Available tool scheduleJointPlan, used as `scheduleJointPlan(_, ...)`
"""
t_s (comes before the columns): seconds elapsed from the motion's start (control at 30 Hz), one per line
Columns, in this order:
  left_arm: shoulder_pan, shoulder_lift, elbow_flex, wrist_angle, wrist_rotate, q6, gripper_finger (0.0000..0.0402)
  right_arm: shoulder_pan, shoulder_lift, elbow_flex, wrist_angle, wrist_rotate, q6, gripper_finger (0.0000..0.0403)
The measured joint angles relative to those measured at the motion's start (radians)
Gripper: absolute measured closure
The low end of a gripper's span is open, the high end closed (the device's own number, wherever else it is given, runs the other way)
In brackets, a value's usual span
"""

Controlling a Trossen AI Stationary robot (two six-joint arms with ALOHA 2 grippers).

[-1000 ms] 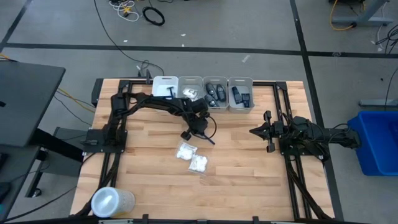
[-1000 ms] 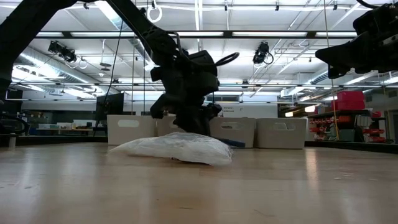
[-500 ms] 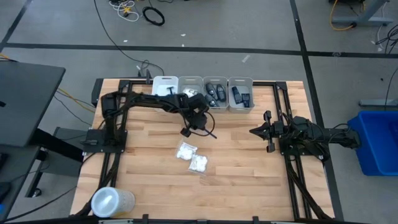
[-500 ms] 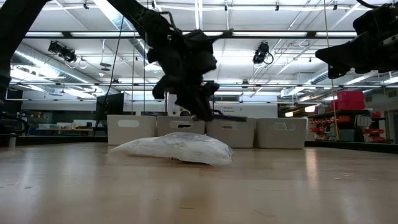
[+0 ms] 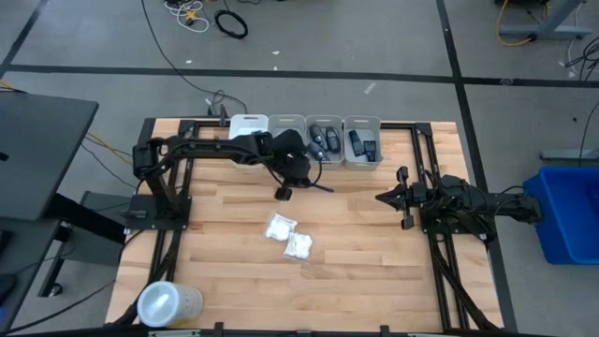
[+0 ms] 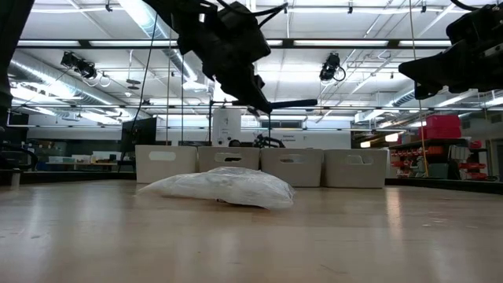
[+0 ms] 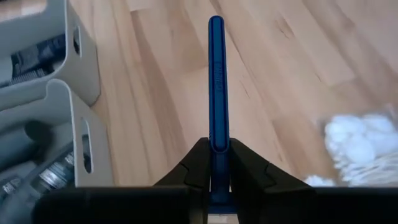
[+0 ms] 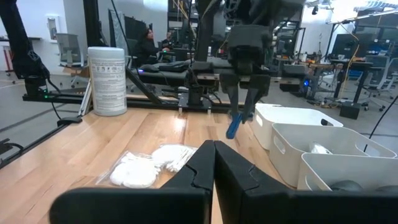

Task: Pick & Place Travel size toiletries
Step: Put the blue razor into the white bin

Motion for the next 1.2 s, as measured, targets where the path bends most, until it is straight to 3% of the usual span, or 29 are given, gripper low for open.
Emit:
scheduleJointPlan(0.33, 0.000, 0.000, 0.000, -0.001, 0.002, -0.214, 0.0357, 0.000, 0.000, 0.000, 0.000, 0.000, 0.000, 0.0389)
scheduleJointPlan(0.57, 0.000, -0.014, -0.001, -0.013, 0.005, -0.283, 0.0353, 0.000, 0.000, 0.000, 0.000, 0.000, 0.000, 0.0389)
scheduleJointPlan(0.93, 0.040, -0.183, -0.001, -0.049, -0.006, -0.333, 0.0353, 0.000, 0.000, 0.000, 0.000, 0.000, 0.000, 0.0389)
scheduleJointPlan(1.2, 0.060, -0.280, -0.001, -0.080, -0.104, -0.344, 0.0359, 0.000, 0.000, 0.000, 0.000, 0.000, 0.000, 0.0389)
